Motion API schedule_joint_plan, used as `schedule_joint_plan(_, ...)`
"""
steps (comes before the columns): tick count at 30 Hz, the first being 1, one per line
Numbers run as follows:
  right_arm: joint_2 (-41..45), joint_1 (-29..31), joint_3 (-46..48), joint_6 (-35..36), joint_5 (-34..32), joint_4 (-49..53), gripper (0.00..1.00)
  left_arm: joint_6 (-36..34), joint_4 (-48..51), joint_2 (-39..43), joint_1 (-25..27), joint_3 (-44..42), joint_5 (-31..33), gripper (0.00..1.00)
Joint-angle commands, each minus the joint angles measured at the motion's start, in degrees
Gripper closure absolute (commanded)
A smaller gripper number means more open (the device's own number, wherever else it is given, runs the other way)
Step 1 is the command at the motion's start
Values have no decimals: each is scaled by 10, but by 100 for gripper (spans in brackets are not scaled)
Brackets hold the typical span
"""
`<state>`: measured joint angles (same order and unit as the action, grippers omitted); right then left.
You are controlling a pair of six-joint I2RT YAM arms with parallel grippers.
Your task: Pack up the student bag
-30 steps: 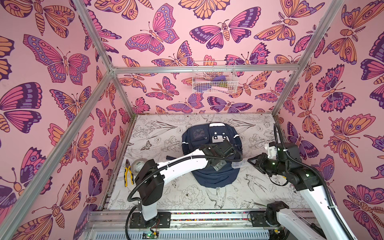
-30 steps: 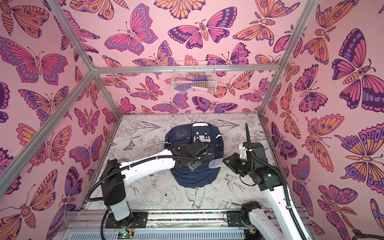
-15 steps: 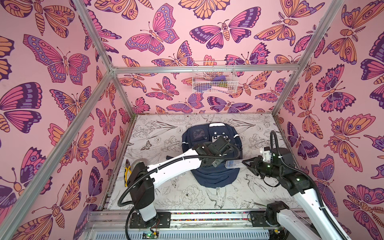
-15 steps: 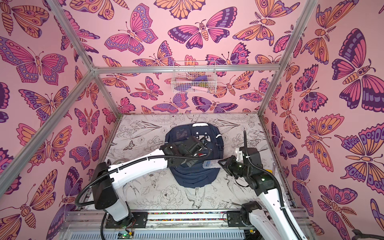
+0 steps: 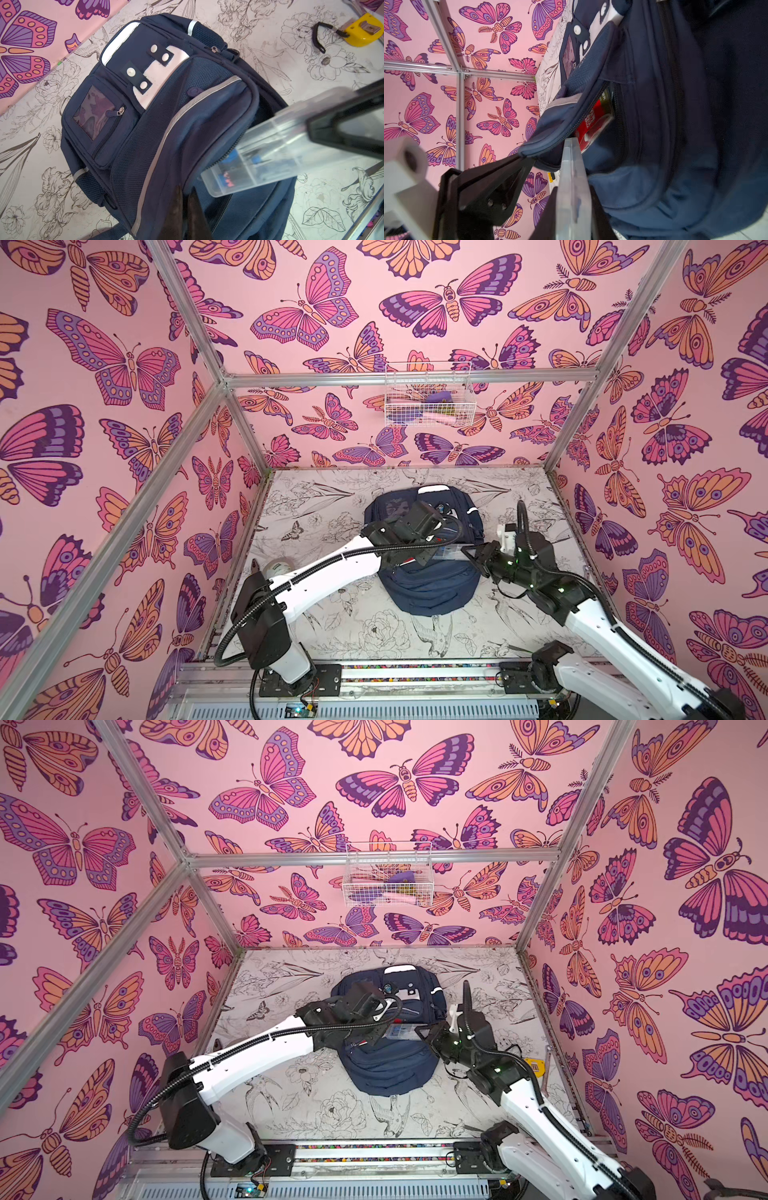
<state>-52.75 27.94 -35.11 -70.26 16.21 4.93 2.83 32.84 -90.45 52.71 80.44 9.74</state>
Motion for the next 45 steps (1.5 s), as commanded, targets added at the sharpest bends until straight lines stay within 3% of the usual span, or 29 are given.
schedule_joint_plan(1,-50,24,-28,-8,-38,-89,100,23,-38,37,-7,-8,-14,100)
schedule_joint_plan(13,-187,52,-89,-2,-61,-134,100,43,-67,58,-20,-36,-29,100)
schedule_joint_plan(24,-211,56,-114,10,-69,-95,99,69,-98,76,-46,-70,-82,100)
schedule_joint_plan(29,-223,56,-135,27,-78,-56,89,81,-106,77,-59,-75,-113,100)
schedule_joint_plan(34,-238,56,-171,60,-83,-4,65,89,-109,77,-67,-78,-130,100)
schedule_joint_plan(39,-224,55,-195,97,-111,66,50,104,-116,80,-80,-87,-146,100)
schedule_joint_plan(42,-201,57,-193,116,-120,96,55,109,-117,82,-85,-91,-152,100)
schedule_joint_plan(45,-183,62,-178,123,-123,111,79,110,-119,84,-88,-92,-155,100)
